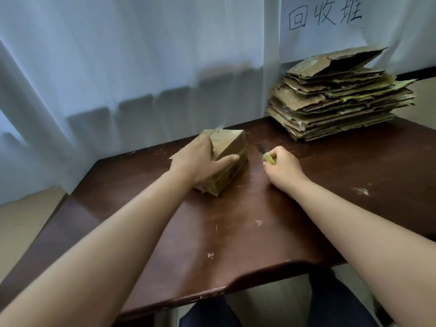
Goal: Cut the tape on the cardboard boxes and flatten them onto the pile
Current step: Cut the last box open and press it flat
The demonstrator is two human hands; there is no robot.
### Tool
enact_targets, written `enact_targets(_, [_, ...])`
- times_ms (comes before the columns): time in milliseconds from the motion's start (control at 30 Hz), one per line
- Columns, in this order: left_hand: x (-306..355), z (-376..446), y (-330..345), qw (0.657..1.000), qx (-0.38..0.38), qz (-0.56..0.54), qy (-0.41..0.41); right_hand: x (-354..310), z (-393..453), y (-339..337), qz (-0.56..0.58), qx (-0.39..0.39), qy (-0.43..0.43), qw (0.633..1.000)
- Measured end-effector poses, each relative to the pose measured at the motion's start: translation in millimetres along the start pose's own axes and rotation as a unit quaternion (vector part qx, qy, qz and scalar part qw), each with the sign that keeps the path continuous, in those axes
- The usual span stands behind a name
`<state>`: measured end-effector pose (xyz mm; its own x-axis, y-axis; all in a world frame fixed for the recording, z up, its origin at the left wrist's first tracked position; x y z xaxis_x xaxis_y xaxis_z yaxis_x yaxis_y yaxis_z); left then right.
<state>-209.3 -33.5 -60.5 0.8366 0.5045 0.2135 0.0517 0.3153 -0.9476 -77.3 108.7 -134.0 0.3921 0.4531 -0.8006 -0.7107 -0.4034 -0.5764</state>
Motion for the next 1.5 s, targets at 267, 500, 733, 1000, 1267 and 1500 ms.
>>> enact_targets(267, [2.2, 10.5, 27.5, 0.991, 0.042, 0.127, 0.015, -3.4, 7.9, 6.9, -0.003, 0.018, -0.008, 1.000])
enact_targets(500, [-26.0, 6.1, 8.9, 0.993, 0.001, -0.048, 0.104, -44.3, 0.4, 12.9, -0.244, 0.066, -0.215, 0.943])
enact_targets(733, [-34.4, -3.5, 17.3, 0.985, 0.081, 0.066, 0.139, -60.0, 5.0, 33.4, -0.356, 0.096, -0.340, 0.865])
enact_targets(1000, [-23.1, -1.2, 24.9, 0.952, 0.195, 0.192, 0.138, -63.5, 7.6, 37.4, -0.381, 0.156, -0.360, 0.837])
enact_targets(1267, [-21.8, 8.6, 10.9, 0.949, 0.086, 0.231, 0.197, -62.7, 6.9, 26.3, -0.399, 0.182, -0.391, 0.809])
enact_targets(1500, [-14.4, 13.8, 4.3, 0.946, 0.029, 0.221, 0.237, -72.9, 5.2, 25.2, -0.465, 0.185, -0.422, 0.756])
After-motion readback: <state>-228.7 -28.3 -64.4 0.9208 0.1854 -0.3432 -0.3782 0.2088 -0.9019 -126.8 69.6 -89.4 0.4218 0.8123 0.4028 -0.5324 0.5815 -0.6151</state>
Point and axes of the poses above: each hand's wrist, its own z-axis towards the middle knuckle, its own y-axis out of the palm, x = y × z, the point moved 6 cm from there along z, towards the middle knuckle, and after that the axes turned 6 degrees about -z, right-handed, at the moved point
